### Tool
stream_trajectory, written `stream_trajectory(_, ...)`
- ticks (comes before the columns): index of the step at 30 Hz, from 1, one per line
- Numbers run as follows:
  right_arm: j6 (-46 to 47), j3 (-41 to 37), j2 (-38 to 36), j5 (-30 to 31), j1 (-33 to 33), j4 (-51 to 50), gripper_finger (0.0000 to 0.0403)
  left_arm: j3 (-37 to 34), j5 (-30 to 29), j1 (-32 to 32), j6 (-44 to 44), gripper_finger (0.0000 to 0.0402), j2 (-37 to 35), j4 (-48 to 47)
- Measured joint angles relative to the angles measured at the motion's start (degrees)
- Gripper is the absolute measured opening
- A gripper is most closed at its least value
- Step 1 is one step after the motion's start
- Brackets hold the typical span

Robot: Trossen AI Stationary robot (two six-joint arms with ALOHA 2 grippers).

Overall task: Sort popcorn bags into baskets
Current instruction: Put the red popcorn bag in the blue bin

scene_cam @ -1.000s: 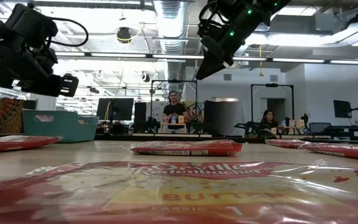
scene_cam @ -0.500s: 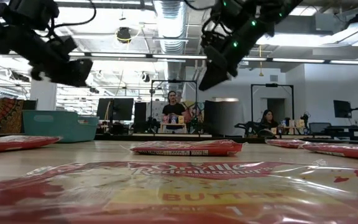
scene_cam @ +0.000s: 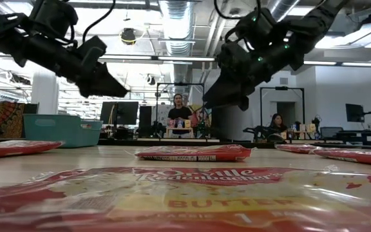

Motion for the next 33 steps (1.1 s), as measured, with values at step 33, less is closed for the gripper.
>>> stream_trajectory(33,0.41,11.86,15.31,10.19,7.03,-8.39,0.0208,0.89,-10.83,0.18,-0.01,0.0182,7.53,5.35)
